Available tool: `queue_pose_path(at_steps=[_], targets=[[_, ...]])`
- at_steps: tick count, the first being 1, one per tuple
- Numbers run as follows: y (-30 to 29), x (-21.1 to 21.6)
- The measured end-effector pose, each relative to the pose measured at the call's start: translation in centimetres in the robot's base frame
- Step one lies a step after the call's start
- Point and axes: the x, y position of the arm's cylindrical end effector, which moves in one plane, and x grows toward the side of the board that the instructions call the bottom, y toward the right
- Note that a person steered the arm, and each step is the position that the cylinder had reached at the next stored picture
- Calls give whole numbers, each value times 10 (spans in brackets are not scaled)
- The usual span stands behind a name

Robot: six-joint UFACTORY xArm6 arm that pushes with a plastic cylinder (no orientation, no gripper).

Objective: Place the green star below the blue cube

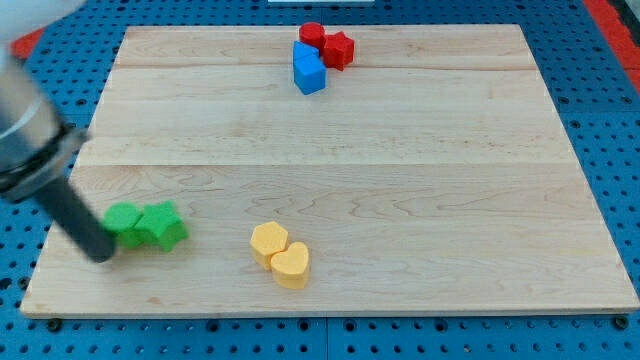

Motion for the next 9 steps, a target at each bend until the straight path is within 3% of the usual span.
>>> queue_pose_path(at_steps=[1,2,3,4,6,7,9], targets=[[72,-19],[63,-75],[45,-73],[53,-116],[84,-160],[53,-167],[225,-173]])
